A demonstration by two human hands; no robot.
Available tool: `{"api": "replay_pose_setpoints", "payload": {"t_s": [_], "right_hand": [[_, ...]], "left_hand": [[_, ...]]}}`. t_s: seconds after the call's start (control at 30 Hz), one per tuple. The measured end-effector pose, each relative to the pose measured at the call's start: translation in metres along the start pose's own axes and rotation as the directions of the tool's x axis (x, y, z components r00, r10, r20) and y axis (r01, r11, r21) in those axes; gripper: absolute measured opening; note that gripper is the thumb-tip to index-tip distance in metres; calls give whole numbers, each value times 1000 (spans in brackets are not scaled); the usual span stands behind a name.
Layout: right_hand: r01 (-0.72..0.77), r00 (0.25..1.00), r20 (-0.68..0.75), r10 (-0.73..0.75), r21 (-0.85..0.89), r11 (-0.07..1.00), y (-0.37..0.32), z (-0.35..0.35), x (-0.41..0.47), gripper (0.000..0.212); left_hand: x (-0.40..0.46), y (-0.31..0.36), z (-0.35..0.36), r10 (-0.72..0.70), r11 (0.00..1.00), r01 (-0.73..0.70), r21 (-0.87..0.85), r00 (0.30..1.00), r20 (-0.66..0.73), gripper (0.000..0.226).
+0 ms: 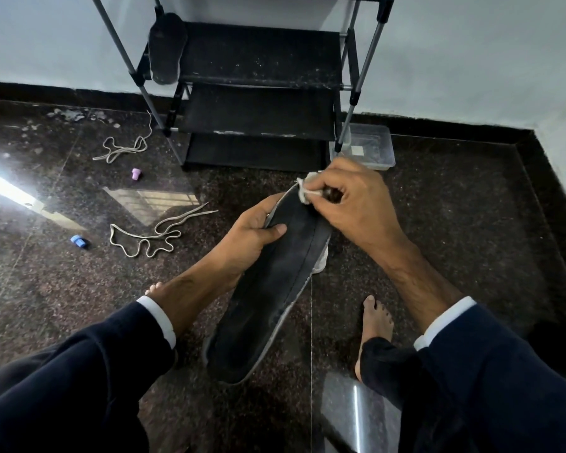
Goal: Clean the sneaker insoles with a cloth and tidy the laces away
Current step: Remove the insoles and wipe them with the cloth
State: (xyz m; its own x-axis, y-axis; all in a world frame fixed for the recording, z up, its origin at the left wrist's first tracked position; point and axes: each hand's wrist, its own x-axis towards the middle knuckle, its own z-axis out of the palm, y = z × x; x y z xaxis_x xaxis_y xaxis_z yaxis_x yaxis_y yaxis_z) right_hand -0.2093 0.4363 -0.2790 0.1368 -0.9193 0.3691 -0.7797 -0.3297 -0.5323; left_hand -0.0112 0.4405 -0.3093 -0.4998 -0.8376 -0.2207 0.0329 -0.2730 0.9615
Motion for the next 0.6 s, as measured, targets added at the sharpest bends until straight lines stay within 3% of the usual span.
{"api": "replay_pose_setpoints", "payload": {"t_s": [0.07,0.13,0.33,0.47,0.53,0.6], "right_hand": [[60,991,116,-65,46,997,-8,3,-1,9],[86,988,131,-85,-3,996,-10,2,0,9],[-144,984,-120,134,-80,986,16,-14,3,13],[-243,929,-253,269,129,961,21,-24,6,15],[-220,943,-211,257,185,958,15,-25,6,17],[-131,987,-67,147,200,971,5,-21,3,18]], "left_hand": [[0,3,0,26,1000,-26,12,1000,2,57],[0,4,0,37,999,-37,22,999,5,60],[-2,0,1,22,1000,-22,-5,999,48,60],[-2,1,0,26,999,-25,-25,1000,15,57],[-1,2,-1,32,999,-32,-22,999,-7,57],[1,1,-1,35,999,-35,-24,999,-29,56]]}}
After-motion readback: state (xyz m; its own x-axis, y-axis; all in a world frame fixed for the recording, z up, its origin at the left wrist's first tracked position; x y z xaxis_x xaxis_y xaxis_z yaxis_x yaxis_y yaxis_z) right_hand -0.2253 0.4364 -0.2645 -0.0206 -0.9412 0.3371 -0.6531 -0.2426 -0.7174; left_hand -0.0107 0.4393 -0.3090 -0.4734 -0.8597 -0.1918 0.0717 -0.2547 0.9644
